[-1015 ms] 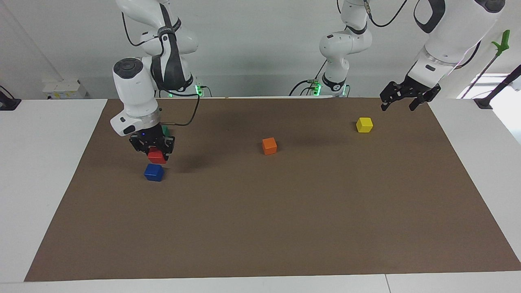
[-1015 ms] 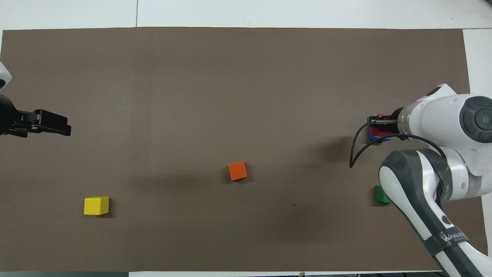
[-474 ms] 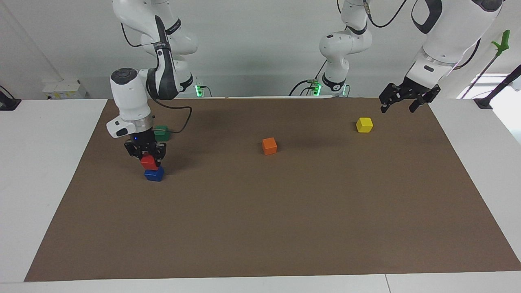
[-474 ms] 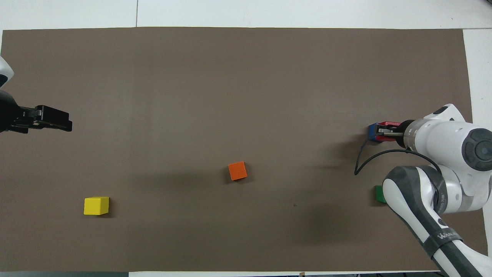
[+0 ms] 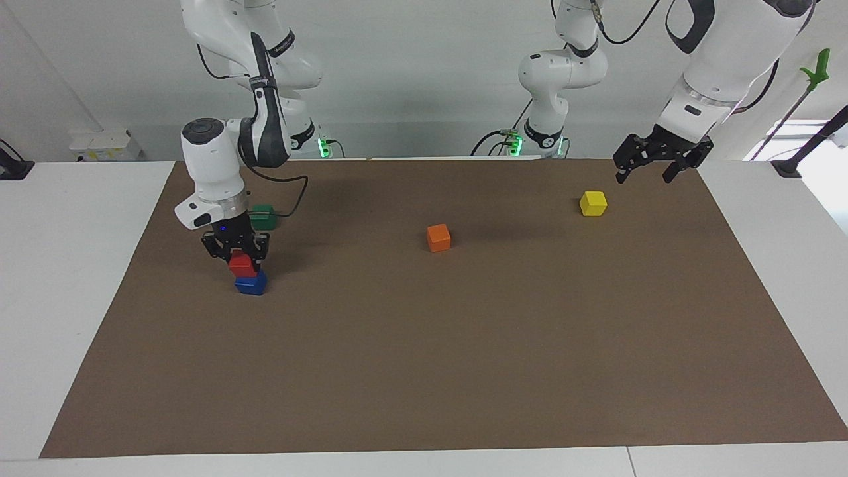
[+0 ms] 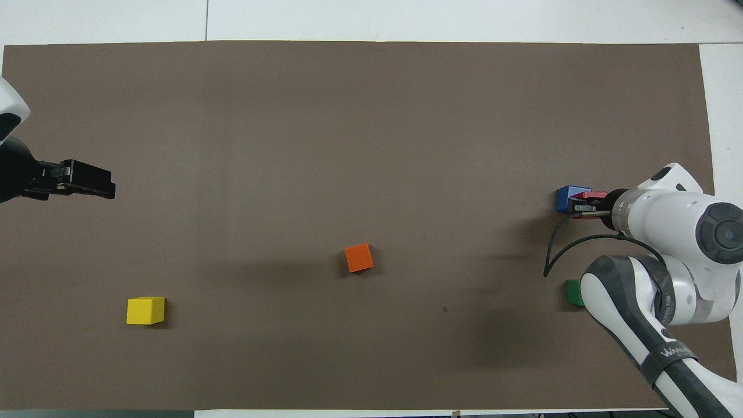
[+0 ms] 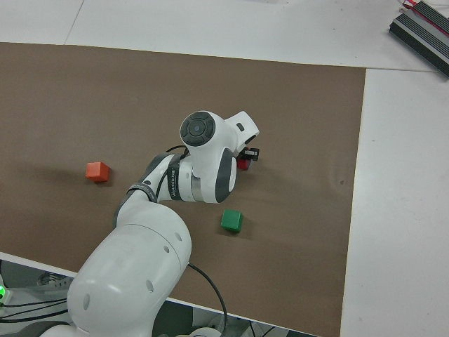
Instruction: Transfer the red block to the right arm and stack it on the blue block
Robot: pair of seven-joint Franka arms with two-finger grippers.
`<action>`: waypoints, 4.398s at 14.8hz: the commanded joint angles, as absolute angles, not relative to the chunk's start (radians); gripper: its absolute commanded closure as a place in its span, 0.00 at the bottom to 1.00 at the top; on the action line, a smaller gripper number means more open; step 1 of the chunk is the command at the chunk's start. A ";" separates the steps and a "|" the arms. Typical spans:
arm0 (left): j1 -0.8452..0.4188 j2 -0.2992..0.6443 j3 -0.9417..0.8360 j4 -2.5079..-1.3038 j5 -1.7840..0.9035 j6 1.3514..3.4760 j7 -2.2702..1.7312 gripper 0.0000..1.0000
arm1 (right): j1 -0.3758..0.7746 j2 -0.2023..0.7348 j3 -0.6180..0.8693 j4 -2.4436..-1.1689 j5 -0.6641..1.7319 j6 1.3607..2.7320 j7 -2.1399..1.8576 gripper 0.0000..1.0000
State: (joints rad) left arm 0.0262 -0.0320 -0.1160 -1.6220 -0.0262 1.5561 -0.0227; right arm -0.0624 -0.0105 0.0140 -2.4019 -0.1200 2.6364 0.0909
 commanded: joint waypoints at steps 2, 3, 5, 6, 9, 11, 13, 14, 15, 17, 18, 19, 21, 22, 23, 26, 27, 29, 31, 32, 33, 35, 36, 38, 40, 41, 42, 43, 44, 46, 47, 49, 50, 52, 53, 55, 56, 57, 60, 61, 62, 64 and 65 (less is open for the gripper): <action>-0.005 -0.032 -0.101 -1.606 0.002 1.537 -0.040 0.00 | -0.086 -0.005 0.026 -2.396 -0.144 2.637 0.090 1.00; -0.006 -0.031 -0.104 -1.609 0.000 1.539 -0.040 0.00 | -0.084 0.006 0.026 -2.390 -0.144 2.643 0.098 1.00; -0.008 -0.037 -0.106 -1.626 0.000 1.537 -0.040 0.00 | -0.072 0.011 0.026 -2.382 -0.144 2.642 0.116 1.00; -0.008 -0.037 -0.106 -1.626 0.000 1.532 -0.040 0.00 | -0.068 0.011 0.026 -2.381 -0.144 2.643 0.129 1.00; -0.006 -0.043 -0.104 -1.635 0.000 1.528 -0.041 0.00 | -0.067 0.011 0.026 -2.388 -0.144 2.648 0.127 1.00; -0.006 -0.046 -0.104 -1.644 0.000 1.529 -0.043 0.00 | -0.072 0.011 0.026 -2.391 -0.144 2.652 0.129 1.00; -0.006 -0.058 -0.106 -1.670 0.000 1.545 -0.043 0.00 | -0.075 0.009 0.026 -2.393 -0.144 2.652 0.132 1.00; -0.006 -0.058 -0.106 -1.671 0.000 1.545 -0.041 0.00 | -0.074 0.009 0.026 -2.393 -0.144 2.652 0.143 0.99; -0.006 -0.058 -0.106 -1.671 0.000 1.545 -0.037 0.00 | -0.074 0.009 0.028 -2.393 -0.144 2.652 0.152 0.79; -0.005 -0.058 -0.106 -1.669 0.000 1.543 -0.035 0.00 | -0.075 0.009 0.028 -2.393 -0.143 2.654 0.161 0.11; 0.000 -0.058 -0.106 -1.669 0.000 1.540 -0.043 0.00 | -0.074 0.009 0.026 -2.393 -0.143 2.652 0.163 0.00; 0.002 -0.060 -0.106 -1.670 0.000 1.528 -0.041 0.00 | -0.074 0.011 0.026 -2.391 -0.143 2.652 0.163 0.00; 0.008 -0.060 -0.104 -1.670 0.000 1.535 -0.041 0.00 | -0.072 0.011 0.026 -2.391 -0.143 2.652 0.163 0.00; 0.008 -0.060 -0.104 -1.669 0.000 1.536 -0.040 0.00 | -0.072 0.011 0.028 -2.391 -0.143 2.652 0.161 0.00; 0.008 -0.060 -0.104 -1.670 0.000 1.532 -0.040 0.00 | -0.069 0.009 0.026 -2.391 -0.143 2.652 0.160 0.00; 0.008 -0.060 -0.104 -1.671 0.000 1.532 -0.040 0.00 | -0.069 0.012 0.026 -2.364 -0.144 2.642 0.149 0.00; 0.008 -0.060 -0.104 -1.671 0.000 1.532 -0.040 0.00 | -0.069 0.012 0.026 -2.338 -0.144 2.619 0.140 0.00; 0.008 -0.060 -0.104 -1.670 0.000 1.532 -0.040 0.00 | -0.069 0.009 0.026 -2.242 -0.144 2.472 0.111 0.00; 0.008 -0.060 -0.104 -1.671 0.000 1.532 -0.040 0.00 | -0.077 0.008 0.028 -2.096 -0.141 2.256 0.043 0.00; 0.008 -0.060 -0.104 -1.671 0.000 1.532 -0.040 0.00 | -0.077 0.008 0.029 -2.023 -0.127 2.147 -0.003 0.00; 0.008 -0.060 -0.104 -1.671 0.000 1.532 -0.040 0.00 | -0.078 0.008 0.029 -1.960 -0.117 2.061 -0.036 0.00; 0.008 -0.060 -0.104 -1.669 0.000 1.532 -0.040 0.00 | -0.083 0.000 0.026 -1.869 -0.057 1.936 -0.063 0.00; 0.008 -0.060 -0.104 -1.670 0.000 1.532 -0.040 0.00 | -0.084 -0.003 0.022 -1.840 -0.022 1.901 -0.064 0.00; 0.008 -0.060 -0.104 -1.671 0.000 1.531 -0.040 0.00 | -0.090 -0.011 0.020 -1.783 0.015 1.817 -0.064 0.00; 0.008 -0.060 -0.104 -1.670 0.000 1.532 -0.040 0.00 | -0.091 -0.014 0.023 -1.744 0.012 1.723 -0.064 0.00; 0.008 -0.060 -0.104 -1.669 0.000 1.532 -0.040 0.00 | -0.091 -0.018 0.023 -1.718 0.011 1.660 -0.069 0.00; 0.008 -0.060 -0.104 -1.670 0.000 1.532 -0.040 0.00 | -0.092 -0.017 0.023 -1.680 0.008 1.605 -0.102 0.00; 0.008 -0.060 -0.104 -1.671 0.000 1.532 -0.040 0.00 | -0.094 -0.009 0.023 -1.639 0.002 1.550 -0.133 0.00; 0.008 -0.060 -0.104 -1.669 0.000 1.532 -0.040 0.00 | -0.098 -0.009 0.023 -1.609 0.000 1.501 -0.149 0.00; 0.008 -0.060 -0.104 -1.669 0.000 1.531 -0.040 0.00 | -0.115 -0.009 0.031 -1.580 0.000 1.474 -0.150 0.00; 0.008 -0.060 -0.104 -1.669 0.000 1.531 -0.040 0.00 | -0.117 -0.009 0.020 -1.566 0.002 1.477 -0.150 0.00; 0.008 -0.060 -0.104 -1.670 0.000 1.531 -0.040 0.00 | -0.098 -0.008 0.000 -1.560 -0.005 1.480 -0.149 0.00; 0.008 -0.060 -0.104 -1.669 0.000 1.531 -0.040 0.00 | -0.080 -0.008 -0.015 -1.571 -0.011 1.491 -0.147 0.00; 0.008 -0.060 -0.104 -1.671 0.000 1.531 -0.040 0.00 | -0.043 -0.018 -0.035 -1.606 -0.032 1.555 -0.135 0.00; 0.008 -0.060 -0.104 -1.671 0.000 1.531 -0.040 0.00 | -0.043 -0.018 -0.035 -1.605 -0.047 1.578 -0.138 0.00; 0.008 -0.060 -0.104 -1.670 0.000 1.531 -0.040 0.00 | -0.043 -0.018 -0.038 -1.601 -0.046 1.571 -0.138 0.00; 0.008 -0.060 -0.104 -1.671 0.000 1.531 -0.040 0.00 | -0.043 -0.018 -0.040 -1.601 -0.046 1.568 -0.138 0.00; 0.008 -0.060 -0.104 -1.669 0.000 1.531 -0.040 0.00 | -0.043 -0.018 -0.038 -1.601 -0.046 1.565 -0.138 0.00; 0.008 -0.060 -0.104 -1.669 0.000 1.531 -0.040 0.00 | -0.043 -0.020 -0.038 -1.598 -0.038 1.536 -0.138 0.00; 0.008 -0.060 -0.104 -1.669 0.000 1.531 -0.040 0.00 | -0.044 -0.020 -0.040 -1.598 -0.040 1.536 -0.138 0.00; 0.008 -0.060 -0.104 -1.670 0.000 1.531 -0.040 0.00 | -0.046 -0.018 -0.040 -1.597 -0.038 1.536 -0.138 0.00; 0.008 -0.060 -0.104 -1.671 0.000 1.531 -0.040 0.00 | -0.057 -0.018 -0.038 -1.595 -0.035 1.534 -0.140 0.00; 0.008 -0.060 -0.104 -1.671 0.000 1.531 -0.040 0.00 | -0.057 -0.018 -0.037 -1.595 -0.035 1.534 -0.140 0.00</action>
State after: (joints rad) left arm 0.0132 -0.0366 -0.1095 -1.6465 -0.0228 1.5360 -0.0284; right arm -0.0506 -0.0120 -0.0356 -1.5920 -0.0338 1.5459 -0.1243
